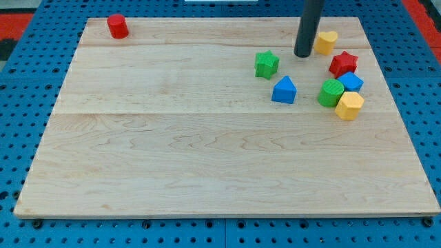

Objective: Place the green star below the red circle

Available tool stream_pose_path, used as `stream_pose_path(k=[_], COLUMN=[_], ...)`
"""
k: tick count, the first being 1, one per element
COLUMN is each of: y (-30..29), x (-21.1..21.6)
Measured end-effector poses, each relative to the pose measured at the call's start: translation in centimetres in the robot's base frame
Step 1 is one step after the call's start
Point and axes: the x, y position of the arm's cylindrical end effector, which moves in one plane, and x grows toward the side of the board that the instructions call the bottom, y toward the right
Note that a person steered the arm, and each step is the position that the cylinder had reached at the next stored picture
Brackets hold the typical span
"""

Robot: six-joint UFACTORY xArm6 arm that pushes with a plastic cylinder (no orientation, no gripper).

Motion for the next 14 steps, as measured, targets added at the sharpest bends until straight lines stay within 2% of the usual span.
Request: stream_pose_path(k=[1, 2, 3, 4, 5, 6, 7, 8, 9, 10, 11, 12, 14], y=[-4.7, -5.4, -5.3, -12.6, -21.4, -17.3, -15.6, -24.7, -31.5, -30.4, -33.1, -36.5, -32.3], x=[0.3, 0.9, 4.4, 3.0, -0.3, 1.2, 4.2, 2.9, -2.5, -0.3, 0.9, -0.7, -2.4])
